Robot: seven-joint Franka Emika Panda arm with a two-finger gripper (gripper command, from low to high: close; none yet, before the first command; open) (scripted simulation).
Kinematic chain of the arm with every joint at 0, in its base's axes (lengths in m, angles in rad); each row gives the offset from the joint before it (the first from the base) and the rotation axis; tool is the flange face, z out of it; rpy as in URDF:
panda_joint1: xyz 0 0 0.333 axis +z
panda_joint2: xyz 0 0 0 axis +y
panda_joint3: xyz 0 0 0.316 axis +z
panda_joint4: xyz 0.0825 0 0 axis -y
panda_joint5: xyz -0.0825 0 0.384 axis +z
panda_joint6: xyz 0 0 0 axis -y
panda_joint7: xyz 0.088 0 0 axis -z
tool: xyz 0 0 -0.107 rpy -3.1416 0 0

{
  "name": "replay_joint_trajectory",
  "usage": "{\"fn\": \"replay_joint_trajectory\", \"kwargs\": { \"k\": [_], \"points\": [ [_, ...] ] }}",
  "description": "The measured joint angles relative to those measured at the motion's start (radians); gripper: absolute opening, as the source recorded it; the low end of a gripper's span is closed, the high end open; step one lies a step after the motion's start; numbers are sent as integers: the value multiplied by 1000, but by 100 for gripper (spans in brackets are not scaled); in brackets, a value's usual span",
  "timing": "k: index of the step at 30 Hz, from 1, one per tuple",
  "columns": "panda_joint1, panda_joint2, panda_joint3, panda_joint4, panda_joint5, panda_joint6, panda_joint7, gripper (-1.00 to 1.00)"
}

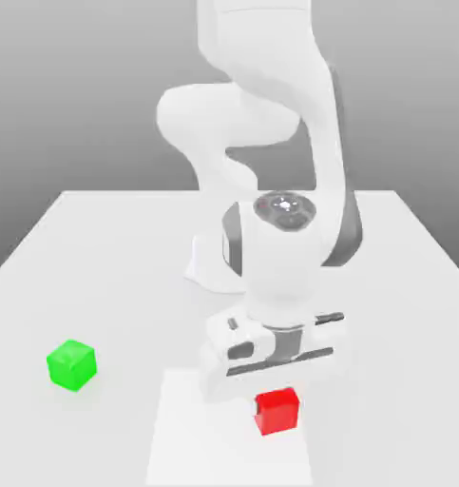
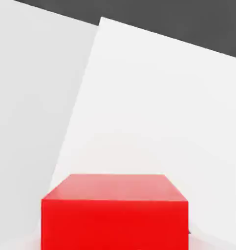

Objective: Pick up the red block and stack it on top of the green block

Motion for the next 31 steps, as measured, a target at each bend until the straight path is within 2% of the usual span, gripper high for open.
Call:
{"fn": "replay_joint_trajectory", "kwargs": {
  "k": [4, 9, 21, 25, 28, 29, 31],
  "points": [
    [-7, -136, 3, -20, 12, -116, -15, -100],
    [-180, -205, -62, -36, -10, -166, -206, -100],
    [-483, -318, -305, -71, -51, -243, -761, -100],
    [-496, -226, -321, -69, 19, -157, -861, -100],
    [-510, -123, -288, -65, 110, -63, -929, -100],
    [-515, -100, -278, -64, 132, -42, -944, 100],
    [-515, -100, -278, -64, 132, -42, -944, 100]
  ]
}}
